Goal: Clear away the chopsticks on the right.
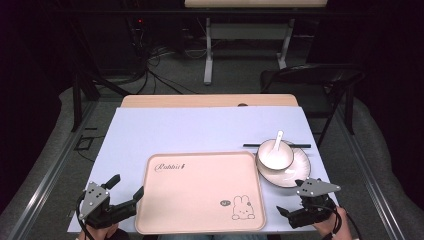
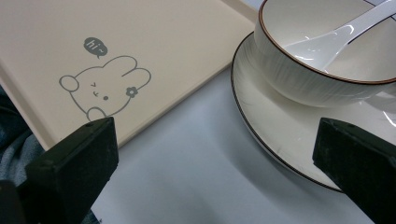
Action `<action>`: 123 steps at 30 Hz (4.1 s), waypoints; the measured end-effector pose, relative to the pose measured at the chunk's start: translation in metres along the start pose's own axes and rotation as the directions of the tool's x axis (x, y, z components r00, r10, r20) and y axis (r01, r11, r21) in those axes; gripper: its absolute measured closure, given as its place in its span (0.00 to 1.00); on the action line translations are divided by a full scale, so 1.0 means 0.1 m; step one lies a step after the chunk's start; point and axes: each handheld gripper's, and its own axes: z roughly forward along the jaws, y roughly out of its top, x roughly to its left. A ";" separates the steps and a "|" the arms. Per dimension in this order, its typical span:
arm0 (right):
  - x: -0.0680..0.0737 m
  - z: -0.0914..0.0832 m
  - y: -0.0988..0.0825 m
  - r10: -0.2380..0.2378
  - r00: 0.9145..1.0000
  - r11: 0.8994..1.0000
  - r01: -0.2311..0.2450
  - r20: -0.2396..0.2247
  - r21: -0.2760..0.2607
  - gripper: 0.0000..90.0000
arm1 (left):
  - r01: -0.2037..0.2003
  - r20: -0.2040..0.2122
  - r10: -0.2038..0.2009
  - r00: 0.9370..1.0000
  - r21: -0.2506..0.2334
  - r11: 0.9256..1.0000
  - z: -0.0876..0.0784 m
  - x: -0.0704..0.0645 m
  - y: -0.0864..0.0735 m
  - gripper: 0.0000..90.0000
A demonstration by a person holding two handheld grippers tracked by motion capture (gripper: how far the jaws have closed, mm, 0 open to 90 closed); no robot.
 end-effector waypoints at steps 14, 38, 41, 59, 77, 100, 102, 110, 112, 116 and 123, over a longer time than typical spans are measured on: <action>-0.11 -0.03 -0.03 -0.023 1.000 1.000 0.023 0.003 0.020 0.00 | 0.000 0.001 0.000 1.000 0.007 1.000 0.01 0.00 0.00 0.17; -0.38 -0.12 0.13 -0.128 0.990 0.981 0.119 0.051 0.155 0.00 | 0.002 -0.004 -0.002 1.000 0.012 1.000 0.01 0.00 0.00 0.17; -0.46 -0.15 0.18 -0.135 0.989 0.980 0.124 0.058 0.156 0.00 | 0.001 -0.004 -0.001 1.000 0.014 1.000 0.02 0.00 0.00 0.17; -0.85 -0.06 0.47 -0.221 0.975 0.933 0.220 -0.027 0.284 0.00 | 0.002 -0.006 -0.002 1.000 0.014 1.000 0.02 0.00 0.00 0.17; -1.25 0.06 0.84 -0.299 0.945 0.887 0.326 -0.130 0.328 0.00 | 0.005 -0.003 -0.005 1.000 0.019 1.000 0.02 0.00 0.00 0.17; -1.68 0.55 0.96 -0.394 0.907 0.797 0.418 -0.150 0.435 0.23 | 0.004 -0.003 -0.004 1.000 0.022 1.000 0.02 0.00 0.00 0.17; -1.70 0.62 0.93 -0.400 0.907 0.795 0.416 -0.134 0.441 0.39 | 0.004 -0.003 -0.004 1.000 0.022 1.000 0.02 0.00 0.00 0.17; -1.70 0.85 0.90 -0.454 0.871 0.725 0.483 -0.186 0.491 0.72 | 0.004 -0.002 -0.004 1.000 0.017 1.000 0.02 0.00 0.00 0.17; -1.70 0.90 0.89 -0.454 0.870 0.713 0.484 -0.192 0.507 0.74 | 0.004 -0.001 -0.004 1.000 0.020 1.000 0.02 0.00 0.00 0.17; -1.71 0.98 0.87 -0.460 0.864 0.703 0.494 -0.202 0.512 0.77 | 0.005 -0.003 -0.005 1.000 0.016 1.000 0.02 0.00 0.00 0.17; -1.72 1.09 0.83 -0.430 0.873 0.702 0.483 -0.229 0.524 0.84 | 0.004 -0.002 -0.004 1.000 0.017 1.000 0.02 0.00 0.00 0.17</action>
